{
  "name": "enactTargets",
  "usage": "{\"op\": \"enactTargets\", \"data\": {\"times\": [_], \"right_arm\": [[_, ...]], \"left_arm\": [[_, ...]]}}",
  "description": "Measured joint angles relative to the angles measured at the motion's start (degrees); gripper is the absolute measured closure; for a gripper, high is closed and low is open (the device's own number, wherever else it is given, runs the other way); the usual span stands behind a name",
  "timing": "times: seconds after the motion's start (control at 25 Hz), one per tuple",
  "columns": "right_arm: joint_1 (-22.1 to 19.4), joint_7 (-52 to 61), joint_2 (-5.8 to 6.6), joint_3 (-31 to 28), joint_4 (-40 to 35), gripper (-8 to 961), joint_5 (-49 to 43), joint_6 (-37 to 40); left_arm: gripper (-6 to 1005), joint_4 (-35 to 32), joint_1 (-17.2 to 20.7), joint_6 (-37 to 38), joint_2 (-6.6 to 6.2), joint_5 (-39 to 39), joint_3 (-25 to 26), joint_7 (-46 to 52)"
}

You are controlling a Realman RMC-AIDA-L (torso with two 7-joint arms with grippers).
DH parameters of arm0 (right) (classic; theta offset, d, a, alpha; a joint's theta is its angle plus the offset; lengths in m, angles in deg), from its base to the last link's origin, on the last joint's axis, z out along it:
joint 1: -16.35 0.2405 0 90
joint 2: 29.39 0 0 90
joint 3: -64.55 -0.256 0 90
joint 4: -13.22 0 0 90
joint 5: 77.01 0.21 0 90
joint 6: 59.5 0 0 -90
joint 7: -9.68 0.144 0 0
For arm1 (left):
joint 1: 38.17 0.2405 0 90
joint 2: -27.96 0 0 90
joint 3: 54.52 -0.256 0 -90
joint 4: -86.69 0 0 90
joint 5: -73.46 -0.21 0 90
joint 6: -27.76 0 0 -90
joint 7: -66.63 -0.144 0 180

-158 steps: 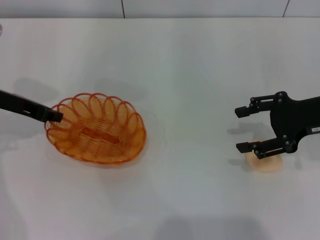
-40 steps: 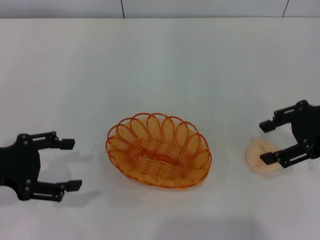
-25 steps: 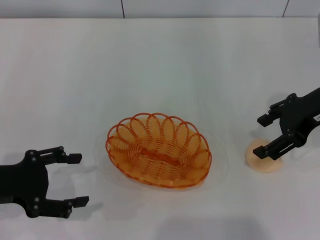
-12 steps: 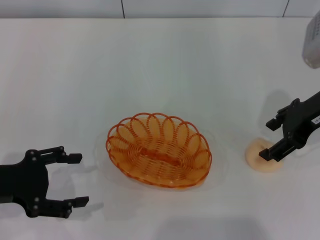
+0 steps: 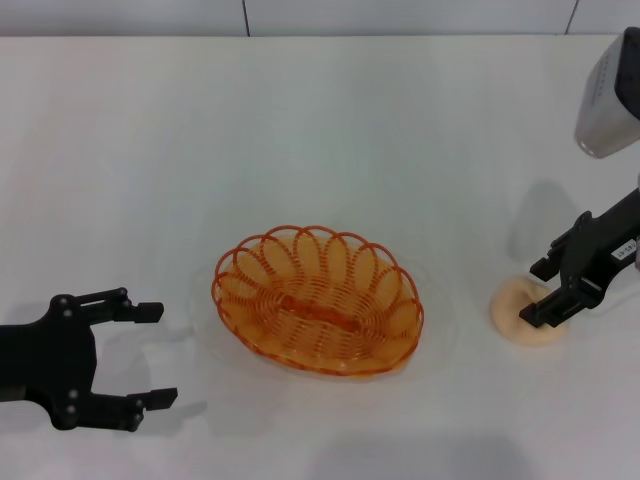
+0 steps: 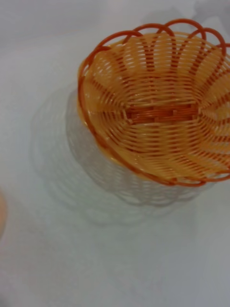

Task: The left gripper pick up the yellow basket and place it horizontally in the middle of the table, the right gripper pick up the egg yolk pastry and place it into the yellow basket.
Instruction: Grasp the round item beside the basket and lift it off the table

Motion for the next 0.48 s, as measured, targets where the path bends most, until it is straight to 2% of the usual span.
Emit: {"op": "enactTargets", "data": {"times": [0.2,0.48], "right_arm": [[-0.23,-0.46,0.02,1.98,-0.15,350,-0.05,-0.94],[-0.02,-0.89,0.03,2.00,-0.04,505,0.28,-1.39]], "left_arm": [[127,0.00,-0.10,-0.22,-0.16,0.00,0.06,0.04],[127,0.02,-0.17,-0.24,-0.19,0.00,0.07,-0.15]]}}
